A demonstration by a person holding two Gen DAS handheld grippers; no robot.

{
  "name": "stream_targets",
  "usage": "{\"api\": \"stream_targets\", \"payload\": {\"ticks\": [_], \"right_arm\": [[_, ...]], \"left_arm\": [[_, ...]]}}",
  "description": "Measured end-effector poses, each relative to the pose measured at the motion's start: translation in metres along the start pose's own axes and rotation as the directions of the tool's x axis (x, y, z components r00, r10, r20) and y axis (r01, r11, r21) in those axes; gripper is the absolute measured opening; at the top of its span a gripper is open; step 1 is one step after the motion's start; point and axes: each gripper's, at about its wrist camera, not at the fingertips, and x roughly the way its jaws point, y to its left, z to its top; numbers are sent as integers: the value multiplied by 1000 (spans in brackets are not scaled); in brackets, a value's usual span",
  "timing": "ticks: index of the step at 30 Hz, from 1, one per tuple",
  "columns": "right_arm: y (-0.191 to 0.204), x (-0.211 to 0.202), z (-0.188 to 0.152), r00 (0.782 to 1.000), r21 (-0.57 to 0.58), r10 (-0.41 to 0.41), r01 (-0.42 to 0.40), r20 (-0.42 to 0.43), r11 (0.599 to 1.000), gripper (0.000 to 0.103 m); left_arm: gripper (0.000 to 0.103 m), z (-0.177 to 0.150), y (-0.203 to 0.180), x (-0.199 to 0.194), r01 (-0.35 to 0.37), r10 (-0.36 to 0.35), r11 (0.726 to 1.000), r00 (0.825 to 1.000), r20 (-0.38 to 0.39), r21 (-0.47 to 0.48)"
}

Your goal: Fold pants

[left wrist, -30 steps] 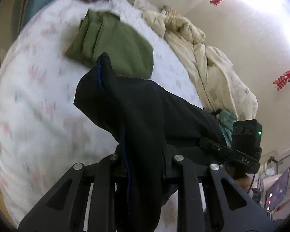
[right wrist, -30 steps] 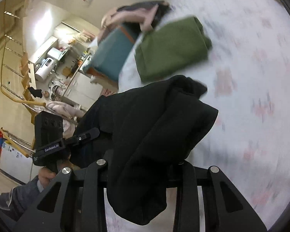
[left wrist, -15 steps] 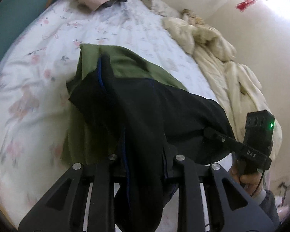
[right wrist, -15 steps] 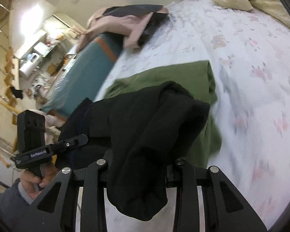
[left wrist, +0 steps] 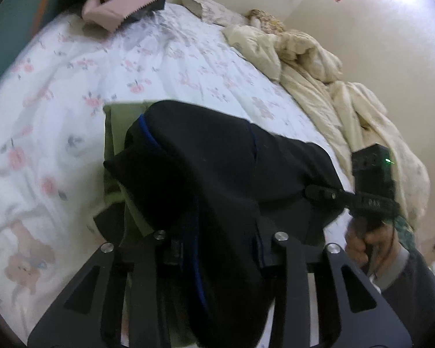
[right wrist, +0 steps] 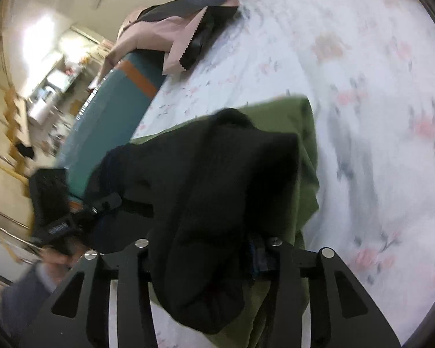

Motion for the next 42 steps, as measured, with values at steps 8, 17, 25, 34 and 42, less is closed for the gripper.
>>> {"api": "stream_targets", "payload": {"ticks": [8, 17, 25, 34, 42], "right_arm": [[13, -45, -18, 983, -97, -181, 184, 38, 978, 71], [69, -101, -49, 916, -144, -361, 387, 177, 911, 72], [185, -175, -153, 823, -206, -436, 527, 363, 824, 89], [272, -226, -281, 745, -214, -426, 591, 513, 778, 103], [279, -216, -356, 714, -161, -438, 603, 547, 781, 103]], "left_arm": [[79, -12, 1, -38, -183, 182, 983, 982, 53, 10], [80, -45, -30, -97, -515, 508, 857, 846, 163, 3], [81, -123, -141, -179, -603, 575, 798, 760, 304, -1], [100, -241, -236, -251, -566, 519, 824, 746, 417, -13], [103, -306, -261, -273, -607, 550, 794, 699, 457, -27]]}}
